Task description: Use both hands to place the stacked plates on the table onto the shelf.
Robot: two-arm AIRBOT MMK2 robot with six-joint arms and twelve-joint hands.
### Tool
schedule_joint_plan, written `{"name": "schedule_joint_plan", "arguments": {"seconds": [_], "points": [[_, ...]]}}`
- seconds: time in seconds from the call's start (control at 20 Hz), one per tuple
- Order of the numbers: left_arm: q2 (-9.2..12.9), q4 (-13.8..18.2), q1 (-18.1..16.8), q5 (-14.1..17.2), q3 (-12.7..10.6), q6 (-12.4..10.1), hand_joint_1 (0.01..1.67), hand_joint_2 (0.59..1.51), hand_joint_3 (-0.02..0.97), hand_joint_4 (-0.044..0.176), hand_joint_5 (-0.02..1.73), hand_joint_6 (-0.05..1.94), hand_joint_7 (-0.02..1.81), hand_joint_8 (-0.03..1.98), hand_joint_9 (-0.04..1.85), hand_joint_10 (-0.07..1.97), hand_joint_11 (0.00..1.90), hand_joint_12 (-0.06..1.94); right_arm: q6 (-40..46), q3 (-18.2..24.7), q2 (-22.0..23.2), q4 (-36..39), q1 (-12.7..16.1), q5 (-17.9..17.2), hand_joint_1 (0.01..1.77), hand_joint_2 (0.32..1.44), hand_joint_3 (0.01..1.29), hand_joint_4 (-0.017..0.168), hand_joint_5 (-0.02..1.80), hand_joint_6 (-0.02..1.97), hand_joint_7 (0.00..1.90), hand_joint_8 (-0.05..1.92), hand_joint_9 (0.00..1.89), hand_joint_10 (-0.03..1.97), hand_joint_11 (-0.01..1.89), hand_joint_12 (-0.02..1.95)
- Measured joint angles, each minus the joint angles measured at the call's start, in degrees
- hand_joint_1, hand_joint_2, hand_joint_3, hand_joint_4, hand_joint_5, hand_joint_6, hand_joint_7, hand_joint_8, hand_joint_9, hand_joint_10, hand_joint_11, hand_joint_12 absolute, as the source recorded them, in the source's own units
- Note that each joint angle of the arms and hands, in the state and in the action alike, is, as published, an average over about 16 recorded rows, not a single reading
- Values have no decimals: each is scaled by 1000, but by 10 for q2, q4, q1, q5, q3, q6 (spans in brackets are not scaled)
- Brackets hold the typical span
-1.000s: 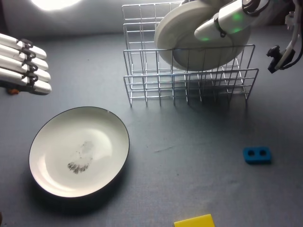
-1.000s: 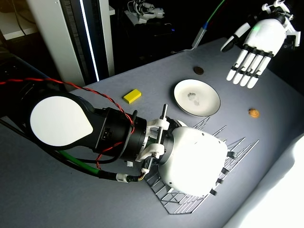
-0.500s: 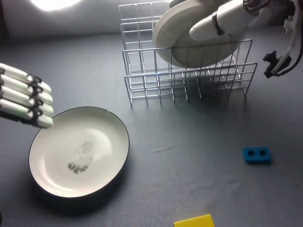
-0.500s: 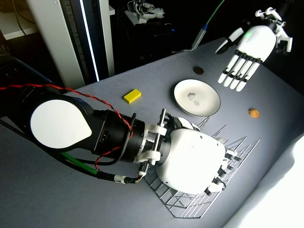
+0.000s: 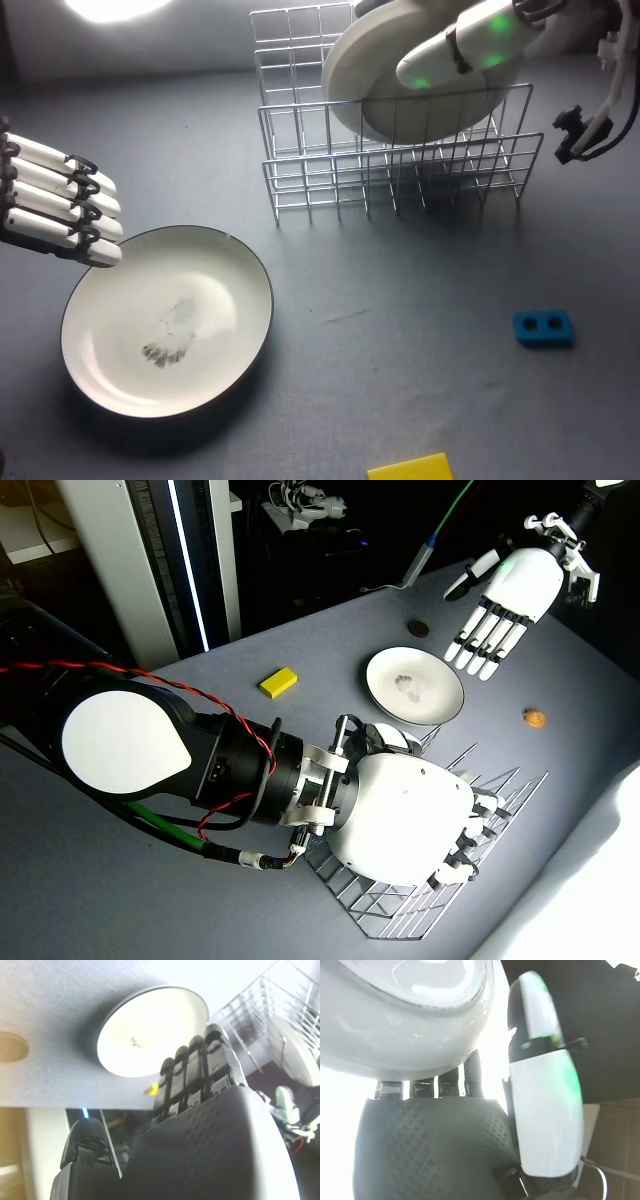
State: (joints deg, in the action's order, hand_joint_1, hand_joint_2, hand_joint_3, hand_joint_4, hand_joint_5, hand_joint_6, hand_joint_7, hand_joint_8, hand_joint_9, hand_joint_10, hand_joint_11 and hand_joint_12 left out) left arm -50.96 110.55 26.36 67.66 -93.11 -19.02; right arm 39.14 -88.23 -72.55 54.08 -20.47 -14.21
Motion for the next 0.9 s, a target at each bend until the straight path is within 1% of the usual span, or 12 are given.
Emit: {"name": "schedule_joint_plan", "arguments": {"seconds": [0.35,0.55,0.65,0.7,0.8,0.9], "points": [[-2,-6,1,-2,0,1,23,1201,13,0,75,14,85,19,62,-1,17,133,-13,0,0,14,8,2,1129,970,15,-6,394,488,300,927,302,1078,100,1593],[-6,-8,8,-4,0,2,23,1201,13,-1,79,14,93,19,68,-1,17,137,-27,1,3,28,16,3,1133,948,16,-6,307,714,168,1261,162,1428,60,1688],[-10,-8,14,-6,0,2,23,1201,14,-1,81,15,96,19,70,-1,17,142,-36,1,4,35,20,4,1134,940,16,-5,261,824,112,1380,120,1523,49,1722],[-12,-8,17,-7,0,2,23,1201,14,-1,82,15,97,19,71,-1,17,142,-40,2,5,39,23,4,1133,937,16,-5,241,874,95,1403,110,1533,45,1730],[-16,-8,24,-10,-1,2,22,1202,14,-1,84,15,99,19,71,-1,17,141,-50,3,7,49,29,3,1132,934,16,-5,212,921,84,1392,101,1522,39,1731],[-21,-9,32,-13,-1,1,22,1202,14,-1,86,14,97,19,71,-1,17,140,-64,7,11,58,37,3,1128,933,16,-5,204,905,82,1373,96,1512,32,1723]]}}
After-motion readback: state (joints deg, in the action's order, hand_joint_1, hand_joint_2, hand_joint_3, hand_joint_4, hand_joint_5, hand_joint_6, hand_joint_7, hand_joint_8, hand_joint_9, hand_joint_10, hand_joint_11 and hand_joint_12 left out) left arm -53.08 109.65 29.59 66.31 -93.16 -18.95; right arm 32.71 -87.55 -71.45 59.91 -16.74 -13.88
